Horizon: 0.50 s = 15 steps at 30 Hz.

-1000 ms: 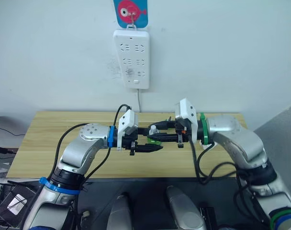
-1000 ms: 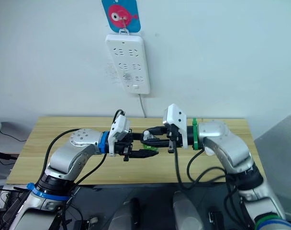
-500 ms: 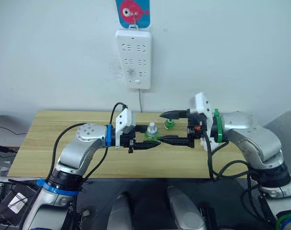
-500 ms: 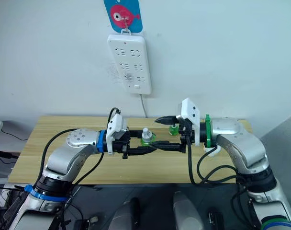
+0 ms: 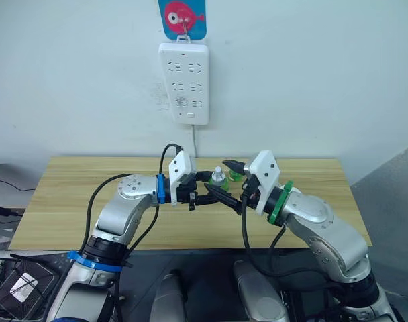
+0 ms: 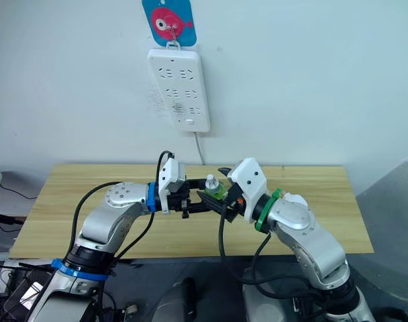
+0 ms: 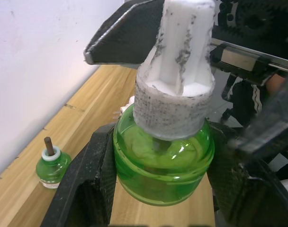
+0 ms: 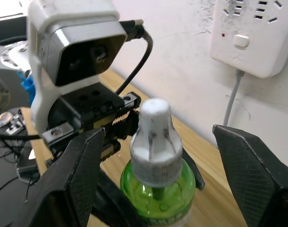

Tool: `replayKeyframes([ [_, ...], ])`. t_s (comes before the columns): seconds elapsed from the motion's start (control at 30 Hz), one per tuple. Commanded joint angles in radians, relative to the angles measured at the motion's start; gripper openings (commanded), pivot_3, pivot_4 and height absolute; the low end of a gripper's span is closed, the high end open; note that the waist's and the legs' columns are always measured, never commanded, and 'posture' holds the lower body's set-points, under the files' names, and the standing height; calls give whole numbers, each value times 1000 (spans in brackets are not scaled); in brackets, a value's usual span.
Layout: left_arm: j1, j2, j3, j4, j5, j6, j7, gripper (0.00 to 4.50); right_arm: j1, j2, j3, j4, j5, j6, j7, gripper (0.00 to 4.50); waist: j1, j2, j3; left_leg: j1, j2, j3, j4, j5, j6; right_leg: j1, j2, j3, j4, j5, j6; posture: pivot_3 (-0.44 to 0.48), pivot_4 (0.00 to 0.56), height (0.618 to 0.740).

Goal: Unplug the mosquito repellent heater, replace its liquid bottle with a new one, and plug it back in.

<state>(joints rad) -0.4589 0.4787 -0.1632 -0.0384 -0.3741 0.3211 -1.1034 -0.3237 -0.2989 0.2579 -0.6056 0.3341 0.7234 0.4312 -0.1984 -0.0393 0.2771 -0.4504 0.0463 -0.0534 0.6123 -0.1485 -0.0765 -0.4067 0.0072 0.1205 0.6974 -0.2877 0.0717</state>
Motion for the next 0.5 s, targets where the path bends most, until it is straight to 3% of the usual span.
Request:
replayKeyframes([
  [0.03, -4, 1, -1, -26, -5, -16, -11, 2306, 6, -9, -4, -30, 5, -40, 21, 2513, 0, 0, 0, 0, 0, 0, 0, 0, 0, 0, 0, 0, 0, 0, 0, -263, 209, 740],
  [0.17, 9, 8, 3, -51, -29, 9, -27, 2306, 15, -56, 13, -19, 37, -48, 109, 1038, 1, 0, 0, 0, 0, -1, 0, 0, 0, 0, 0, -1, 0, 0, 0, -253, 207, 740],
  [0.3, 27, 34, -6, -86, -39, 14, -75, 2306, -25, -133, 35, 106, 35, -152, 289, 999, 0, 0, 0, 0, 0, 0, 0, 0, 0, 0, 0, 0, 0, 0, 0, -247, 209, 740],
  [0.43, 30, 77, -30, -94, -17, -43, -142, 2306, -204, -203, 70, 388, 26, -352, 619, 999, -6, 0, 0, 1, 0, 1, 0, 1, 1, 0, 0, 1, 0, 0, 1, -227, 211, 740],
  [0.5, 34, 92, -42, -92, -1, -78, -165, 2306, -272, -239, 95, 433, 49, -326, 732, 999, -6, 0, 0, 2, 0, 2, 0, 2, 3, 1, 0, 1, 0, 0, 1, -222, 209, 740],
])
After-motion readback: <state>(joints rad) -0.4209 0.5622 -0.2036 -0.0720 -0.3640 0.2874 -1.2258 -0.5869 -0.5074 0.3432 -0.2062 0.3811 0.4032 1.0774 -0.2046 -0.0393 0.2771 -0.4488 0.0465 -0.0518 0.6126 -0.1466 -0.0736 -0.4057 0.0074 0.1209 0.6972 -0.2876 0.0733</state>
